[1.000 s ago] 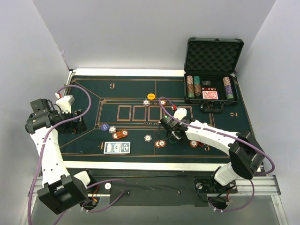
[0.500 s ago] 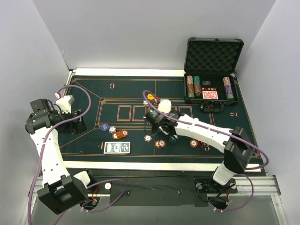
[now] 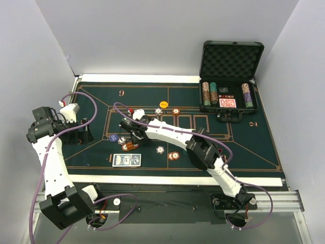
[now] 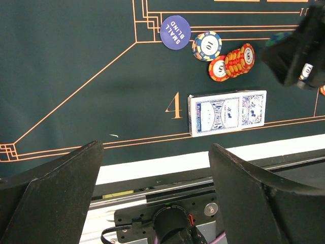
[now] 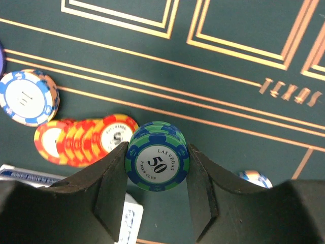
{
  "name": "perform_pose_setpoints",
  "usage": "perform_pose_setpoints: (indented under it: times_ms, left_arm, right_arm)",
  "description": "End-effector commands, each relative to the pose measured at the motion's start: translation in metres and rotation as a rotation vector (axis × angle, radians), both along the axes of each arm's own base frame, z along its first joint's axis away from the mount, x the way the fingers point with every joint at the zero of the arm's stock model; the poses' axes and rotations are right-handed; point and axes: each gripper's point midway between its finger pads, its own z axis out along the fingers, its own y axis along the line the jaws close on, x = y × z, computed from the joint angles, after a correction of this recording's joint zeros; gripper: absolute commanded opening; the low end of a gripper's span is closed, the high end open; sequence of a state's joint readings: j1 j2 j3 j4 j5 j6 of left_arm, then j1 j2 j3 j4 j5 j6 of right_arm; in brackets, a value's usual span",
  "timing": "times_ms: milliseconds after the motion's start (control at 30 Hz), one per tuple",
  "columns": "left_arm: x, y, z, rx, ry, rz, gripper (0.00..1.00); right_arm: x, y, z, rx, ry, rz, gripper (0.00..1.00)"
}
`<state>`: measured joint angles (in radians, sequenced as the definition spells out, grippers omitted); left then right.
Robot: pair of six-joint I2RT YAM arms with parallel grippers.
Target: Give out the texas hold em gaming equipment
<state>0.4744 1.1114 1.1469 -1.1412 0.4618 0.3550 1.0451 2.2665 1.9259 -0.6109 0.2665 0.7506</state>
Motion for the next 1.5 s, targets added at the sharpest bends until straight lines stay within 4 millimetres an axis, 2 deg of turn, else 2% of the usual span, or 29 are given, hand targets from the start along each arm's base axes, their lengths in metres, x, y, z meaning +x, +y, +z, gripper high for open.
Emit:
perform_pose_setpoints:
  times_ms: [0,267,400,567,867,933,1000,1033,1167,1300,1433,1467]
  left_arm:
    - [0.01,0.002,0.008,0.001,-0.051,-0.013,0.96]
    - [0.012,0.008,0.001,0.011,-0.039,-0.018,0.96]
    - [0.013,0.009,-0.003,0.006,-0.034,-0.019,0.96]
    - [0.014,0.009,-0.008,0.0,-0.024,-0.018,0.96]
    - [0.012,0.008,-0.008,-0.011,-0.028,-0.018,0.96]
    - [0.012,0.007,-0.007,-0.013,-0.03,-0.019,0.96]
    - [0.011,0.007,-0.007,-0.014,-0.029,-0.02,0.96]
    - [0.011,0.007,-0.007,-0.015,-0.028,-0.019,0.96]
    - [0.01,0.006,-0.006,-0.013,-0.031,-0.02,0.96]
    - [0.009,0.007,-0.003,-0.007,-0.034,-0.014,0.96]
    - [0.008,0.006,0.0,-0.004,-0.04,-0.008,0.96]
    - [0.008,0.006,0.0,-0.003,-0.041,-0.011,0.96]
  right_arm:
    - [0.015,0.005,-0.002,-0.018,0.017,0.018,0.27]
    - [0.037,0.019,-0.015,0.027,0.034,-0.001,0.28]
    - [0.037,0.026,-0.023,0.042,0.057,0.006,0.28]
    - [0.027,0.035,-0.037,0.042,0.089,0.029,0.28]
    - [0.016,0.049,-0.043,0.061,0.107,0.053,0.28]
    - [0.016,0.05,-0.045,0.061,0.111,0.053,0.32]
    - [0.014,0.049,-0.047,0.056,0.114,0.054,0.41]
    - [0.014,0.048,-0.048,0.053,0.115,0.053,0.49]
    - [0.016,0.041,-0.04,0.045,0.103,0.051,0.62]
    - [0.02,0.032,-0.018,0.041,0.075,0.054,0.66]
    - [0.024,0.017,0.019,0.036,0.02,0.057,0.67]
    - [0.024,0.011,0.034,0.036,0.001,0.056,0.68]
